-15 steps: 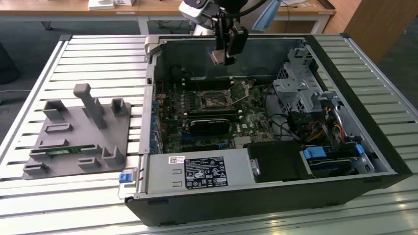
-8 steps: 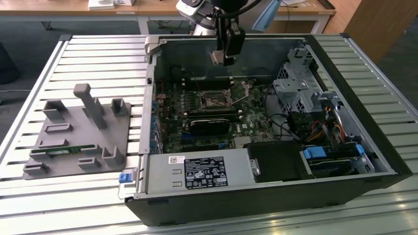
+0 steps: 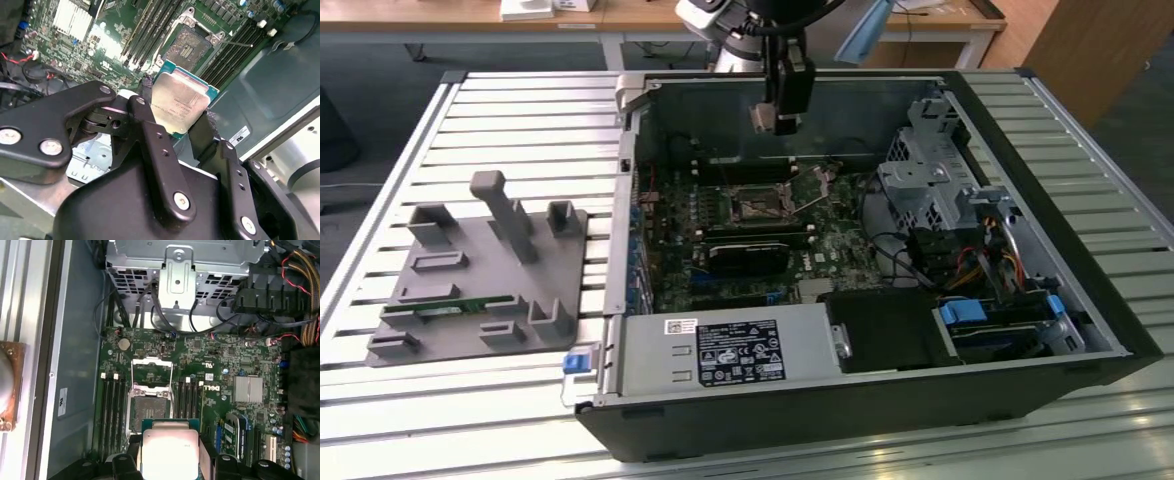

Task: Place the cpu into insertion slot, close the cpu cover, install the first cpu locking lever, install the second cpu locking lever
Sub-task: 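Place the cpu into insertion slot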

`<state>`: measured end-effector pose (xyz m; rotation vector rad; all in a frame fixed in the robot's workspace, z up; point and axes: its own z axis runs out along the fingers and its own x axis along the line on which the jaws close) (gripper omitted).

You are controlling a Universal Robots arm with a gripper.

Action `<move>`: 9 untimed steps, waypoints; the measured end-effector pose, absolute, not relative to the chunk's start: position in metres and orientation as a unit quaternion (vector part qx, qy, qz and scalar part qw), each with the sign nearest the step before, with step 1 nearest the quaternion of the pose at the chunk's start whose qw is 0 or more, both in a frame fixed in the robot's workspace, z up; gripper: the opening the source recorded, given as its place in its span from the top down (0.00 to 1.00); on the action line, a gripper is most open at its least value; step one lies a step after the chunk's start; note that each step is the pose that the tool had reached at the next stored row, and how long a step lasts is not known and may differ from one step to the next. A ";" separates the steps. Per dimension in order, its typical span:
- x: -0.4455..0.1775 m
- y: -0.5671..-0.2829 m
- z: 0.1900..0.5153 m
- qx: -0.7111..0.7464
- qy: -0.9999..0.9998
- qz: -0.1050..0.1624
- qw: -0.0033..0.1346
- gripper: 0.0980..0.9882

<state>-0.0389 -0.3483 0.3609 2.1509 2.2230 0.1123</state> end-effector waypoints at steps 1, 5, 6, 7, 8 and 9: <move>-0.039 -0.348 0.361 0.698 0.714 0.036 0.023 0.51; -0.039 -0.348 0.361 0.712 0.701 0.036 0.024 0.51; -0.039 -0.348 0.361 0.715 0.697 0.036 0.024 0.51; -0.039 -0.348 0.360 0.719 0.694 0.035 0.024 0.51; -0.039 -0.348 0.360 0.722 0.691 0.035 0.025 0.51; -0.039 -0.348 0.360 0.725 0.687 0.035 0.025 0.51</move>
